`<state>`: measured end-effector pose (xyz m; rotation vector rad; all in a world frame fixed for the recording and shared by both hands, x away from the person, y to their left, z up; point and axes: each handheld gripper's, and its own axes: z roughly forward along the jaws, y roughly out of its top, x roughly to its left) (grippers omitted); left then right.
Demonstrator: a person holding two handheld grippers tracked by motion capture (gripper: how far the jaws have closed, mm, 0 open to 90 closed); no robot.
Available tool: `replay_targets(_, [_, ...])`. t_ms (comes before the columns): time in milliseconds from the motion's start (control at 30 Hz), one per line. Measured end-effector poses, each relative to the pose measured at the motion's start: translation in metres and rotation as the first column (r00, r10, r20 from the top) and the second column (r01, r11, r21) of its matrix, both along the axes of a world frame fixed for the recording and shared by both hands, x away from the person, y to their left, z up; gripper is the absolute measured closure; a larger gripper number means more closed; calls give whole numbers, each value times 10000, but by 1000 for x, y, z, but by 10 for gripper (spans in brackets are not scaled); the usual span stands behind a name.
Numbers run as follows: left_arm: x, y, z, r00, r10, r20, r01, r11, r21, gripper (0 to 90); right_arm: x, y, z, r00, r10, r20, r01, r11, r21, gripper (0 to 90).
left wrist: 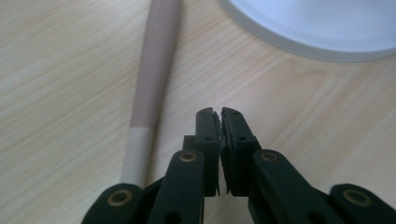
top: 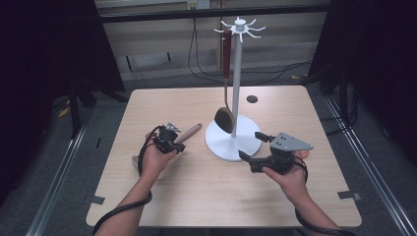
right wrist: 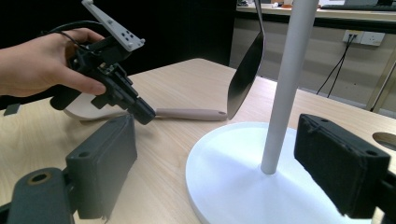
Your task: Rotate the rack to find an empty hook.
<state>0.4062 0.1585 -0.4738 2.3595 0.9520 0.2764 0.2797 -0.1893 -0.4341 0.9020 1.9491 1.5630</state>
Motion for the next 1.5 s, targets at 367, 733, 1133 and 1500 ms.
replay_targets(367, [14,4,-14,9947,992,-261,-994,9950,-58,900,1,-2,0,10000,-41,22,41,10000,33,123])
replay_targets(733, [21,4,-11,9894,1443,-168,-1436,9889,384,900,1,-2,0,10000,25,43,-25,10000,38,126])
replay_targets(1133, [24,5,-9,9829,1822,-258,-1834,9814,-565,874,1,-2,0,10000,-85,31,85,9999,78,124])
replay_targets(1500, [30,12,11,9907,1358,110,-1349,9891,-581,619,1,-1,-1,10000,62,-69,-61,9999,115,124])
